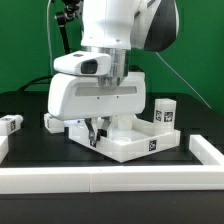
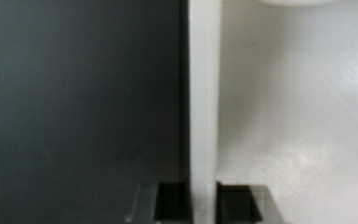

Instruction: Assemble square table

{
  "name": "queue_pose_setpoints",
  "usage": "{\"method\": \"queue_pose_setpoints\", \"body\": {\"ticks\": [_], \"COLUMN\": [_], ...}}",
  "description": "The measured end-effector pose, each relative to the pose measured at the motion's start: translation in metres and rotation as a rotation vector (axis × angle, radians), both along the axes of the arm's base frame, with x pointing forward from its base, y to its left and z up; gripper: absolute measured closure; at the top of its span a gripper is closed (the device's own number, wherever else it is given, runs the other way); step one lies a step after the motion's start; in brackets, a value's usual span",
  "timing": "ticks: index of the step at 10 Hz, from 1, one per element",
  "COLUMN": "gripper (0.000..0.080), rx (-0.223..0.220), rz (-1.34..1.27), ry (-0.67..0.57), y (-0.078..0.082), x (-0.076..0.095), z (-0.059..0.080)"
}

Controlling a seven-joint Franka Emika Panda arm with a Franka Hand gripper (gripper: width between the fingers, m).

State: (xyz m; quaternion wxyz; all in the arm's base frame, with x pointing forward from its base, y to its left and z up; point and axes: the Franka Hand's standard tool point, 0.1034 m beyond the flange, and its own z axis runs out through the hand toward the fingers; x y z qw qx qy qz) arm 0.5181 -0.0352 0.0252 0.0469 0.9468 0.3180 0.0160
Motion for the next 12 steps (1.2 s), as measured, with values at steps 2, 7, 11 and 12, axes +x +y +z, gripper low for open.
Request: {"method": "queue_pose_setpoints", "body": {"ticks": [2, 7, 11, 12], "gripper": [0.0741, 0.0739, 0.0738, 0.0738], "rx": [-0.025, -0.081, -0.113, -0.109], "rz": [0.191, 0.551, 0.737, 0.739], "ry": [0.014, 0.026, 0.039, 0.032], "y": [0.009, 0.026, 0.037, 0.051], "x": [0.007, 0.035, 0.044, 0.054], "z": [-0.003, -0.003, -0.003, -0.003]}}
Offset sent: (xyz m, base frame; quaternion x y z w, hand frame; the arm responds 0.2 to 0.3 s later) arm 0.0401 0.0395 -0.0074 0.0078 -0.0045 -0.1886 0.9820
